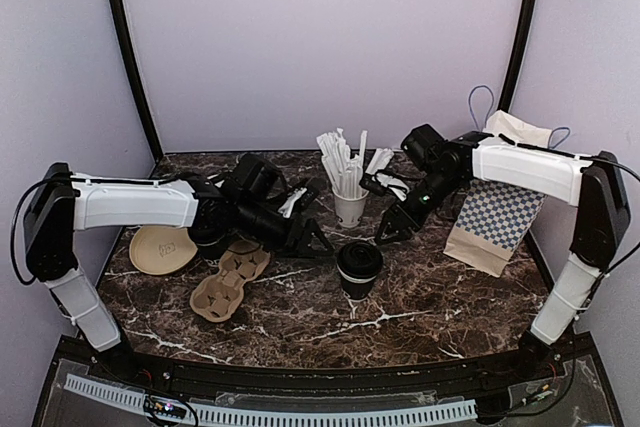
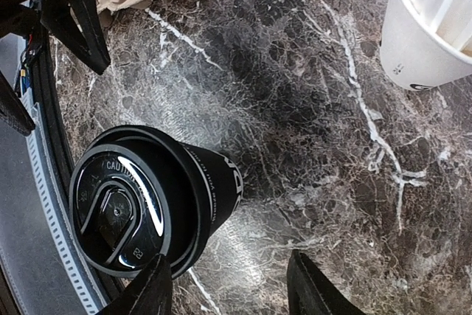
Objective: Pack the takeout coffee
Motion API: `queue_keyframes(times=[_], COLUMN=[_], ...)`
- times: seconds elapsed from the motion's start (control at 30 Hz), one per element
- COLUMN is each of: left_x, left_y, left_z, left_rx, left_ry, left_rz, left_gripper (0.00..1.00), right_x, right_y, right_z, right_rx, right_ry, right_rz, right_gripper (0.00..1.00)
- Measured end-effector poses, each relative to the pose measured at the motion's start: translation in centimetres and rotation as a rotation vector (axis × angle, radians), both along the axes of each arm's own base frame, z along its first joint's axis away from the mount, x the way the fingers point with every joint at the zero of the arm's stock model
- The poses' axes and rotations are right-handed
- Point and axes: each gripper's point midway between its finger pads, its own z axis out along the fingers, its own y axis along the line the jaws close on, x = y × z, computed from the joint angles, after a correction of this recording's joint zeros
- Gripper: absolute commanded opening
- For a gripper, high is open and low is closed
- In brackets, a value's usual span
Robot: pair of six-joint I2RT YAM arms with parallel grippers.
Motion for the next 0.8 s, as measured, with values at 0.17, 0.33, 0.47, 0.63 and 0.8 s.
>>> queue_keyframes(times=[0.17, 0.33, 0.47, 0.63, 0.8], left_x=[-0.2, -0.5, -0.9, -1.0, -0.9], left_y=[-1.0, -1.6, -2.0, -2.3, -2.6], left_z=[-0.9, -1.6, -2.3, -3.1, -2.9], left_rx=[-0.017, -0.025, -0.023, -0.016, -0.026], left_ry=[0.041, 0.07, 0.091, 0.111, 0.107], left_rz=[-0.009, -0.023, -0.036, -0.047, -0.052], left_gripper=[0.64, 0.61, 0.58, 0.56, 0.54], right_x=[-0.5, -0.6, -0.9, -0.9, -0.9], right_y=[0.2, 0.3, 0.2, 0.2, 0.3], right_z=[-0.3, -0.4, -0.7, -0.8, -0.8], right_rx=[0.017, 0.024, 0.022, 0.023, 0.024], right_ry=[0.032, 0.036, 0.046, 0.05, 0.05], right_rz=[0.009, 0.013, 0.014, 0.015, 0.016], right_gripper=[0.54, 0.54, 0.54, 0.54, 0.54])
